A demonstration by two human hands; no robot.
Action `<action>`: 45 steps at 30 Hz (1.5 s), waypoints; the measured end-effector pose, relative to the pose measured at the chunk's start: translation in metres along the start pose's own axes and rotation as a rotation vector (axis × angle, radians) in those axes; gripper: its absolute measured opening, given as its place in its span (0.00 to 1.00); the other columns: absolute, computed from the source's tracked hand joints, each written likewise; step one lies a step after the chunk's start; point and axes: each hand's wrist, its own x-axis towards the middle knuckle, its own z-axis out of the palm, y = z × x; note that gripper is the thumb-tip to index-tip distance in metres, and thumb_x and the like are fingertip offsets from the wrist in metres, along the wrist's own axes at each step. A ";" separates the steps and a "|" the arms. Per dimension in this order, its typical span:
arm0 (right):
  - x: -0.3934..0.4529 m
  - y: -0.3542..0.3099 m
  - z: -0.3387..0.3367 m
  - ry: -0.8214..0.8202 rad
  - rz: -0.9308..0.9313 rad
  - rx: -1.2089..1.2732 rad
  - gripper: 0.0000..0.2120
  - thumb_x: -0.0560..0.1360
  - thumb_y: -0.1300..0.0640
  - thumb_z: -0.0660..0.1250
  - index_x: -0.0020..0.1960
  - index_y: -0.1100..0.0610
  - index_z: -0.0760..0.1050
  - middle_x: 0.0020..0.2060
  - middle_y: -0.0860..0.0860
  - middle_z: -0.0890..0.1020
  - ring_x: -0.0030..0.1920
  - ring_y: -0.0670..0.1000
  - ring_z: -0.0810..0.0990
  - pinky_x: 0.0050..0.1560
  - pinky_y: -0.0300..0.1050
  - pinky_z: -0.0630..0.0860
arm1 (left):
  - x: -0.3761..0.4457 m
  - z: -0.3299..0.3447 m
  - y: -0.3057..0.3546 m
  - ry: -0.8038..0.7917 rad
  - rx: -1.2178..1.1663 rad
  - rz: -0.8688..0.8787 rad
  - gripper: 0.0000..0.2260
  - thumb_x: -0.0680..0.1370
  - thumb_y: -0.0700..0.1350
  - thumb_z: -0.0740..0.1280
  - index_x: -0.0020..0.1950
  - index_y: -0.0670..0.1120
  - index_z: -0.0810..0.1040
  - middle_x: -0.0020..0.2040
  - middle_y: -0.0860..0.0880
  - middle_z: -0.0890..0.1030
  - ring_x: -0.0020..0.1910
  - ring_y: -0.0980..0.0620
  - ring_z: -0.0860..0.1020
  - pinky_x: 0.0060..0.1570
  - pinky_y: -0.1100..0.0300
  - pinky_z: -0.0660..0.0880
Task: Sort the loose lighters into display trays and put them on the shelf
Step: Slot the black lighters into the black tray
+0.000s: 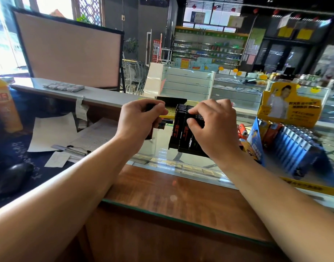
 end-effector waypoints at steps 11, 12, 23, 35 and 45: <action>0.000 0.005 -0.002 -0.106 0.044 0.031 0.13 0.72 0.51 0.66 0.52 0.54 0.84 0.48 0.50 0.83 0.51 0.58 0.74 0.53 0.44 0.61 | -0.007 0.006 0.007 -0.144 -0.090 -0.131 0.07 0.78 0.32 0.59 0.51 0.43 0.69 0.39 0.39 0.84 0.30 0.47 0.73 0.34 0.55 0.68; 0.000 0.005 -0.003 -0.124 0.057 0.038 0.14 0.72 0.50 0.65 0.53 0.54 0.84 0.49 0.50 0.83 0.52 0.57 0.73 0.54 0.45 0.62 | -0.007 0.007 0.006 -0.163 -0.063 -0.102 0.06 0.79 0.32 0.60 0.51 0.43 0.70 0.41 0.40 0.85 0.32 0.47 0.75 0.35 0.54 0.70; 0.000 0.006 -0.005 -0.201 0.102 0.067 0.19 0.73 0.47 0.60 0.57 0.51 0.83 0.54 0.48 0.83 0.56 0.55 0.73 0.57 0.49 0.69 | -0.010 0.009 0.003 -0.245 0.005 0.003 0.16 0.77 0.28 0.65 0.53 0.49 0.81 0.43 0.46 0.83 0.38 0.50 0.79 0.47 0.49 0.79; 0.001 0.002 -0.011 -0.147 0.075 0.143 0.18 0.74 0.48 0.62 0.59 0.51 0.82 0.55 0.48 0.83 0.57 0.52 0.71 0.57 0.45 0.67 | -0.009 0.009 0.000 -0.251 0.083 0.055 0.10 0.80 0.43 0.67 0.40 0.41 0.78 0.31 0.46 0.74 0.29 0.51 0.69 0.31 0.57 0.65; 0.001 -0.004 -0.015 -0.120 0.040 0.231 0.15 0.74 0.51 0.63 0.56 0.52 0.82 0.52 0.47 0.83 0.55 0.49 0.69 0.55 0.38 0.63 | -0.005 0.007 0.000 -0.233 -0.057 -0.055 0.21 0.81 0.43 0.62 0.31 0.47 0.85 0.39 0.40 0.80 0.36 0.47 0.72 0.38 0.53 0.66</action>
